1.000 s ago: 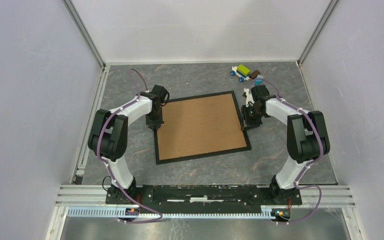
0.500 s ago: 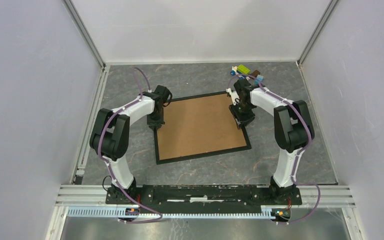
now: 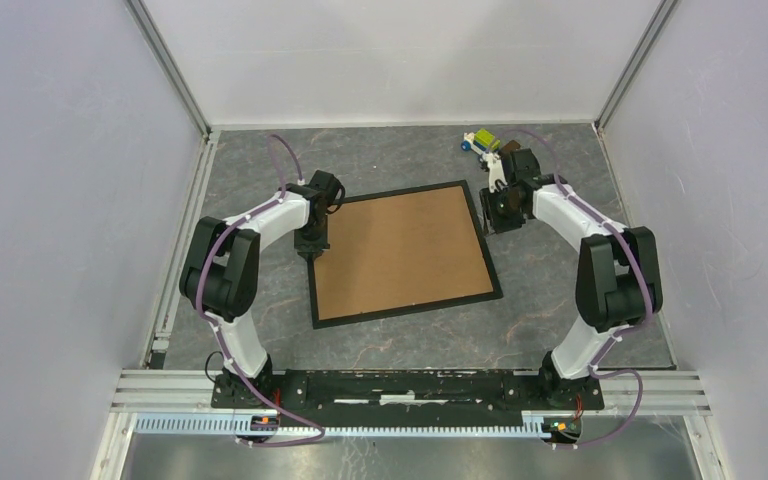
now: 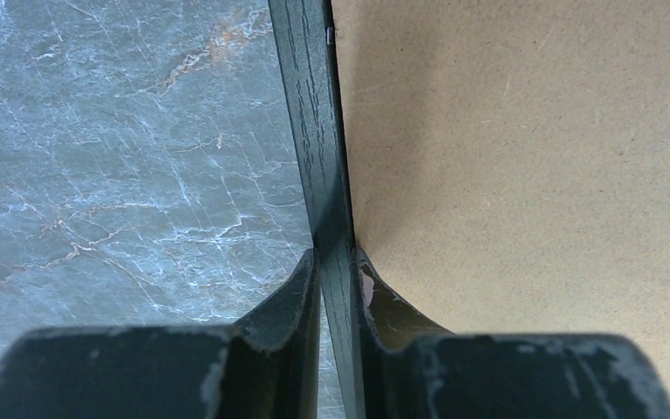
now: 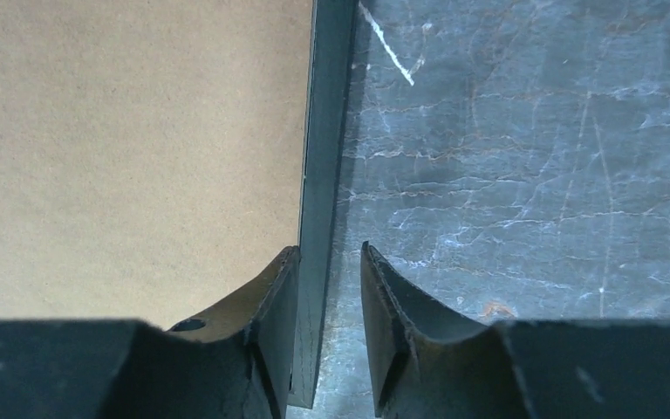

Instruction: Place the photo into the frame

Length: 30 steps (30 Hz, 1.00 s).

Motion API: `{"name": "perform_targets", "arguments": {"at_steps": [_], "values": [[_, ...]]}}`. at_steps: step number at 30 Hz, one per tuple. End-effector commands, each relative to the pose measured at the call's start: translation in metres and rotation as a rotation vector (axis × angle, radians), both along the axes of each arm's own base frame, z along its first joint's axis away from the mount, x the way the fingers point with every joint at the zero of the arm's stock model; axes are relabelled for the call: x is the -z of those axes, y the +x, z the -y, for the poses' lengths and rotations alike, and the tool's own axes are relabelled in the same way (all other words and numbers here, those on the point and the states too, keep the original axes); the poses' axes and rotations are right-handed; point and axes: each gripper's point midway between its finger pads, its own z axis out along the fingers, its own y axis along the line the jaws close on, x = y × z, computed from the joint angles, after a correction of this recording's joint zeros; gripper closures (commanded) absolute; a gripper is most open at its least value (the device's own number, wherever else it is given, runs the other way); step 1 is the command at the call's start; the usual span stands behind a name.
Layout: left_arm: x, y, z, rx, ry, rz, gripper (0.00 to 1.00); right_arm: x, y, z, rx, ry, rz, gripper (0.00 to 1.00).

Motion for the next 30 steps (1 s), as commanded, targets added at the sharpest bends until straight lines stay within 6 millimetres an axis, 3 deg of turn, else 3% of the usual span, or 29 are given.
{"name": "perform_targets", "arguments": {"at_steps": [1,9,22,30], "values": [[0.026,-0.007,-0.013,0.043,0.066,-0.059,0.98,0.012,-0.013,-0.006,-0.013,0.037,-0.022,0.64],[0.028,-0.008,-0.014,0.044,0.072,-0.066,0.98,0.035,-0.034,-0.006,-0.026,0.023,-0.087,0.69],[0.028,-0.007,-0.012,0.046,0.068,-0.064,0.98,0.060,-0.031,0.005,0.012,-0.043,-0.131,0.72],[0.029,-0.007,-0.009,0.071,0.077,-0.072,0.98,0.081,-0.016,0.015,0.043,-0.158,-0.199,0.73]]}}
